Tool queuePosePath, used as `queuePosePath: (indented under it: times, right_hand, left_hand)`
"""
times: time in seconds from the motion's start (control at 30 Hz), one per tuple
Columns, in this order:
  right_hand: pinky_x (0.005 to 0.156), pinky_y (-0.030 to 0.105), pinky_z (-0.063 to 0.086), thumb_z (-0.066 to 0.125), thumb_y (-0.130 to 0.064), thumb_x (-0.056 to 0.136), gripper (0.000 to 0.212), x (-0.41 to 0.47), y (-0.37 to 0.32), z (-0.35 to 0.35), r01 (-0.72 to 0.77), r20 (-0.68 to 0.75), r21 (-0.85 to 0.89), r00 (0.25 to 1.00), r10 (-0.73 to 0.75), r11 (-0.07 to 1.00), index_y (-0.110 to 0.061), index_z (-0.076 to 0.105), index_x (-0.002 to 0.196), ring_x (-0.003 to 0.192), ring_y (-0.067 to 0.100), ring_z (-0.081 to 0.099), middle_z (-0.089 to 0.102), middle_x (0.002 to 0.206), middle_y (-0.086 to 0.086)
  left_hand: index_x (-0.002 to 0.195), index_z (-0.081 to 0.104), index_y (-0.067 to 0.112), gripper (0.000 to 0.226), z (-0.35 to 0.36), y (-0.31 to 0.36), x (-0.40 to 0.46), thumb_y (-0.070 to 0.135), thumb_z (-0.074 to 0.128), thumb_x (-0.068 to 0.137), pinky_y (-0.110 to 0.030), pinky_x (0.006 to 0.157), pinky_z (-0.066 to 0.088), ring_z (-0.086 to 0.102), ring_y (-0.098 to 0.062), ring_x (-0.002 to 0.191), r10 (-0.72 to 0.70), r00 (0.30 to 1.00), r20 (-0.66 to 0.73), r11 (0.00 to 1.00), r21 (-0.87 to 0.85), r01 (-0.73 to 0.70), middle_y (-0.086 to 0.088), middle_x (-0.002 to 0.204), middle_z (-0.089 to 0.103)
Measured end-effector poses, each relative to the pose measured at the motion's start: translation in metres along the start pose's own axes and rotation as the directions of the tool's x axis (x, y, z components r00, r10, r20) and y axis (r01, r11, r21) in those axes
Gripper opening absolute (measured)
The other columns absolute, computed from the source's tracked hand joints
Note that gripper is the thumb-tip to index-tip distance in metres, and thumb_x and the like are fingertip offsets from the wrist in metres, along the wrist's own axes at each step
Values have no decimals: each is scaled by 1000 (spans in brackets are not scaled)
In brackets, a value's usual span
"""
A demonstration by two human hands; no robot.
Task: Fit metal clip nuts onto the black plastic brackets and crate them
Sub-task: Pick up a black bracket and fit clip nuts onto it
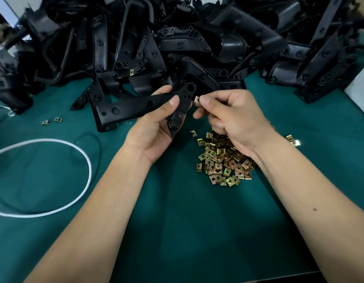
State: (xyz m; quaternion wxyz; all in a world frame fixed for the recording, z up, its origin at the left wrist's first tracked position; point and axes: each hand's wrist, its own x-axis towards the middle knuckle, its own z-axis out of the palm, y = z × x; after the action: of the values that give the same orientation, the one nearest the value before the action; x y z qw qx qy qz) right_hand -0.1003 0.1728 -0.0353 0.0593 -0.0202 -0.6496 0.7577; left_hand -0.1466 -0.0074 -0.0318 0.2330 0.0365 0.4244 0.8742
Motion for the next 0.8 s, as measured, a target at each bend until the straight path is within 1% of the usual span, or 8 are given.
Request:
queuePosePath:
  times: [0.07,0.13,0.33,0.57,0.8]
  right_hand:
    - [42,23,21,59,-9,103,16,0,2,2,-8,-3,1,1000,8,1000,-2,73,99,48,15,26,71,74,12]
    - [42,22,22,60,-9,103,16,0,3,3,-14,-5,-1,1000,14,1000,-1,73,98,47,14,27,69,72,11]
    - [43,23,20,59,-9,104,16,-1,2,4,-37,-20,14,999,37,999,-2,72,98,49,15,26,68,70,8]
    - [43,22,20,59,-9,104,16,-3,0,6,-52,-31,29,998,53,998,-3,71,94,49,13,28,66,68,8]
    - [42,19,22,59,-9,104,16,-4,-2,8,-86,-51,74,995,90,994,1,67,95,47,9,30,60,66,6]
  left_hand:
    - [112,64,25,37,1,-1,0,13,70,78,-23,67,58,75,-11,84,7,1000,17,1000,28,-8,0,98,79]
    - [113,63,25,37,2,-1,-1,14,69,78,-22,66,58,75,-10,83,6,1000,28,999,37,-7,1,97,79]
    - [114,64,24,38,0,-1,0,17,71,78,-21,72,59,74,-9,82,-4,1000,16,999,50,4,1,98,79]
    - [114,65,26,37,1,-2,-1,16,71,78,-22,70,59,74,-9,84,-12,1000,24,997,74,11,1,99,79]
    - [112,65,26,36,3,-6,-2,16,74,78,-25,70,59,73,-12,85,-17,1000,24,997,81,15,-1,102,78]
